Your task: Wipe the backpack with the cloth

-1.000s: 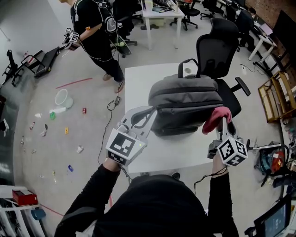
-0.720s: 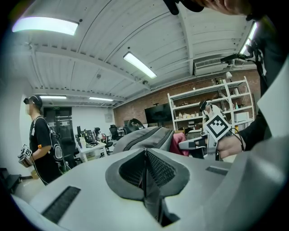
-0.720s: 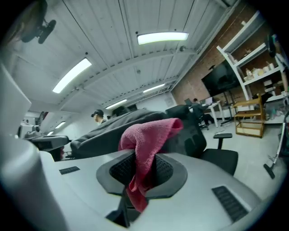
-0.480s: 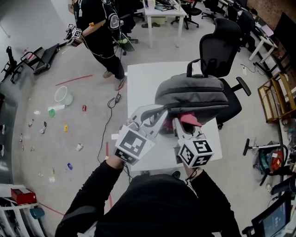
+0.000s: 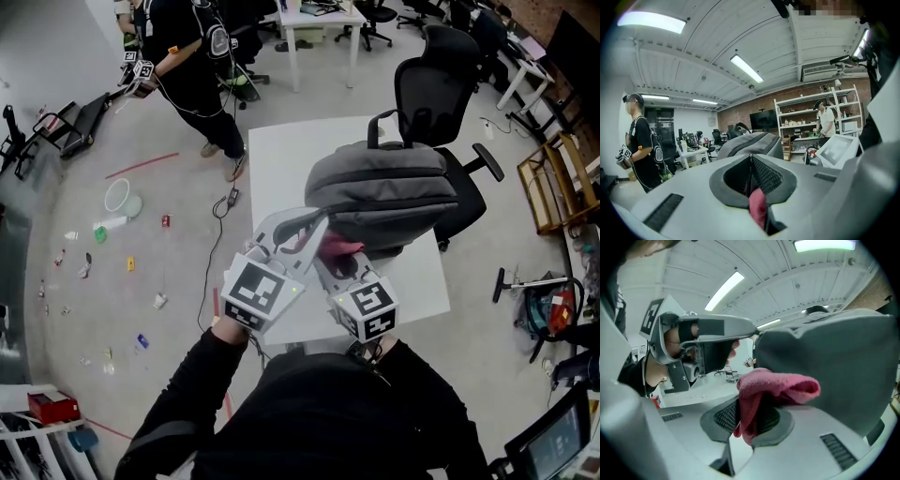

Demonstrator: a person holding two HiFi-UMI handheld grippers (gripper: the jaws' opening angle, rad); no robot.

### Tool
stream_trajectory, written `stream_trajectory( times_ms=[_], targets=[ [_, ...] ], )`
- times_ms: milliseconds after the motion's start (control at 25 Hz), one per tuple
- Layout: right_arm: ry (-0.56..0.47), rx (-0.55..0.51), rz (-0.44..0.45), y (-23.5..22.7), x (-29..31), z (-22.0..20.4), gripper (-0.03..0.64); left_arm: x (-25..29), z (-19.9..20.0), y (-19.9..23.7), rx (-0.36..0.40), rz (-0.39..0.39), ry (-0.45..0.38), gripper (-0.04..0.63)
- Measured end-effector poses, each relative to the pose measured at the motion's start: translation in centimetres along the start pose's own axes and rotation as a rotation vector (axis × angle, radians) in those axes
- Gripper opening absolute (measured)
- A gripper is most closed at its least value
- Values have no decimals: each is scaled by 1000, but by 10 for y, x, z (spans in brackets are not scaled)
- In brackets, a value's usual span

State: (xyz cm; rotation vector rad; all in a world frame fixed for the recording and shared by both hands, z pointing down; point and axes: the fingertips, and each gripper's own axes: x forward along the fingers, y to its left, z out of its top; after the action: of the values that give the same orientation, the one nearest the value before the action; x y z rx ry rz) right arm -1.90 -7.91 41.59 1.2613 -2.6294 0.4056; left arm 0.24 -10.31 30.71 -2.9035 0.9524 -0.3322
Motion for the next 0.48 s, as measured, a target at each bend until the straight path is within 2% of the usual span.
stream_trajectory(
  times_ms=[160,280,480],
  targets=[
    [-32,40,-142,-60,-34,-6,66,2,-1,2,-55,33,-11,29],
    [-69,121,-273,-117,-69,-5,66,2,-2,5,-86,58,-19,29],
    [-186,254,-472,-204,-145,4,66,5,-1,3,-103,103,-22,29]
  ],
)
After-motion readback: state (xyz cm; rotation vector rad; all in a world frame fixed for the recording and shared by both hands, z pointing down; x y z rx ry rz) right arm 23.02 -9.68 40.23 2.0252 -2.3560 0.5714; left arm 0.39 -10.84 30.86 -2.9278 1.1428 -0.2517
